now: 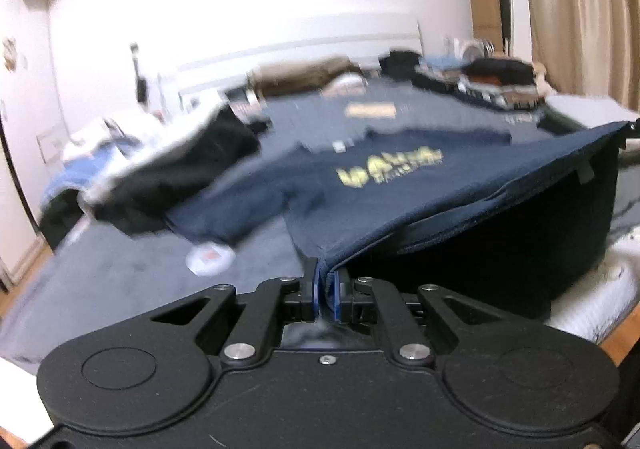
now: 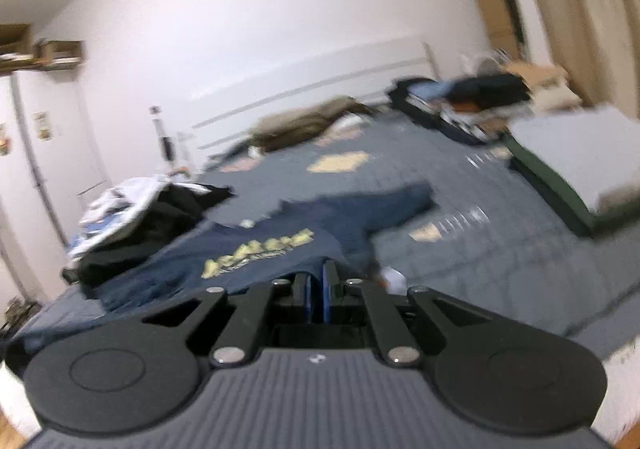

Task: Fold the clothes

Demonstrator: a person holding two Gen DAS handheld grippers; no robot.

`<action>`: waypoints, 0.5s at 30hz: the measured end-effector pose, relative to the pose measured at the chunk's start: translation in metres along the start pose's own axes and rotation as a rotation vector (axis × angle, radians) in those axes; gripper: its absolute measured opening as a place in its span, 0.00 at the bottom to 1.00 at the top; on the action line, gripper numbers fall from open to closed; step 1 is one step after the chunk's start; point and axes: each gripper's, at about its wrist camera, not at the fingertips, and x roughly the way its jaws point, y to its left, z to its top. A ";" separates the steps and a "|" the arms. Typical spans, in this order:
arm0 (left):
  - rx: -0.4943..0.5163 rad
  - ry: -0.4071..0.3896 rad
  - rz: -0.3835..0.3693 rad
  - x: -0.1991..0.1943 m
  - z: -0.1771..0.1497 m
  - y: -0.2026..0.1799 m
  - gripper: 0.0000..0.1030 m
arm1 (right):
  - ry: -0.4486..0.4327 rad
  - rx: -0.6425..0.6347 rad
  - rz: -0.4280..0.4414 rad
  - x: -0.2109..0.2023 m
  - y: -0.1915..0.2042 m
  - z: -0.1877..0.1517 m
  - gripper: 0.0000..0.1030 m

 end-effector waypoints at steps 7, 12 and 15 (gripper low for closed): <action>0.012 0.082 0.009 -0.014 0.001 0.014 0.06 | 0.126 -0.313 0.063 -0.018 0.032 0.018 0.05; 0.039 0.302 0.013 0.034 -0.027 0.009 0.07 | 0.465 -0.485 0.101 0.037 0.034 -0.021 0.05; 0.051 0.391 -0.012 0.053 -0.036 0.006 0.07 | 0.650 -0.503 0.113 0.068 0.027 -0.044 0.05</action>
